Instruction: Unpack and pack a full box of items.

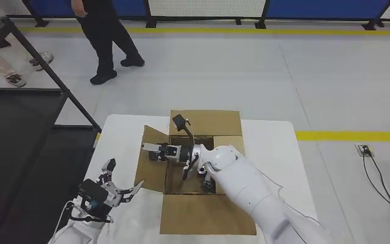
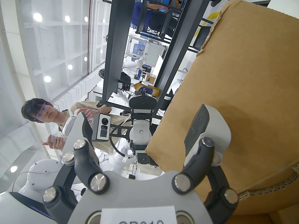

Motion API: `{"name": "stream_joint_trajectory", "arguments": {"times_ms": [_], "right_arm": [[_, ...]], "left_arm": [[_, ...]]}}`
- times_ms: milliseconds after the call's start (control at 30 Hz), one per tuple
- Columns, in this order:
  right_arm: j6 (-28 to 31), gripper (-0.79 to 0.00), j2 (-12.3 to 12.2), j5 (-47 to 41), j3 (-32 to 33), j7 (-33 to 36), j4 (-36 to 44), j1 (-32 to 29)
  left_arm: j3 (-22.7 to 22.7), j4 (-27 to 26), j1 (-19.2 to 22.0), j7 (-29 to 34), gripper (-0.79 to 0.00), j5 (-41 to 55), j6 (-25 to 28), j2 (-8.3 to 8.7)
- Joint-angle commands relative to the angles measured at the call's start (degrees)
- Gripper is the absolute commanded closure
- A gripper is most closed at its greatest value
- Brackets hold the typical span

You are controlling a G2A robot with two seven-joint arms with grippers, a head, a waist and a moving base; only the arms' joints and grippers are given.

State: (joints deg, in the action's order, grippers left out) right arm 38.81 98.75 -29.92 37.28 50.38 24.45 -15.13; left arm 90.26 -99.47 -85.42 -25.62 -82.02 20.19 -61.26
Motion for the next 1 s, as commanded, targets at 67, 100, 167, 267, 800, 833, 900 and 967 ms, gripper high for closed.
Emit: {"name": "stream_joint_trajectory", "arguments": {"times_ms": [67, 100, 167, 267, 800, 833, 900, 967], "right_arm": [[2.84, -0.785, -0.4, -1.27, 1.76, 2.02, -0.64, 0.07], [3.55, -0.785, -0.61, -1.59, 2.27, 2.73, -0.72, 0.05], [4.81, -0.785, -1.06, -2.38, 3.36, 4.07, -0.62, -0.11], [7.15, -0.785, -2.03, -2.72, 5.1, 5.02, -0.64, -0.23], [13.29, -0.785, -12.4, 2.94, 17.51, 1.81, 9.39, -7.71], [13.18, -0.785, -13.29, 4.26, 18.52, 1.92, 10.15, -8.36], [13.53, -0.785, -14.97, 6.63, 20.91, 1.56, 11.8, -9.77], [13.23, -0.785, -16.66, 9.56, 23.47, 0.85, 13.81, -11.55]], "left_arm": [[0.56, 0.54, -0.44, -0.08, -0.785, 0.07, -0.34, -0.02], [0.75, 0.68, -0.52, 0.08, -0.785, 0.03, -0.45, -0.02], [1.06, 1.09, -0.55, 0.44, -0.785, 0.22, -0.45, -0.02], [1.35, 1.61, -0.45, 1.2, -0.785, -0.14, -0.85, -0.03], [-0.59, 7.65, 3.37, 6.53, -0.785, -3.12, -1.01, -0.25], [-0.79, 8.04, 3.74, 6.77, -0.785, -3.1, -0.84, -0.27], [-1.21, 8.84, 4.49, 7.34, -0.785, -3.24, -0.7, -0.32], [-1.69, 9.59, 5.13, 7.7, -0.785, -3.31, -0.42, -0.38]]}}
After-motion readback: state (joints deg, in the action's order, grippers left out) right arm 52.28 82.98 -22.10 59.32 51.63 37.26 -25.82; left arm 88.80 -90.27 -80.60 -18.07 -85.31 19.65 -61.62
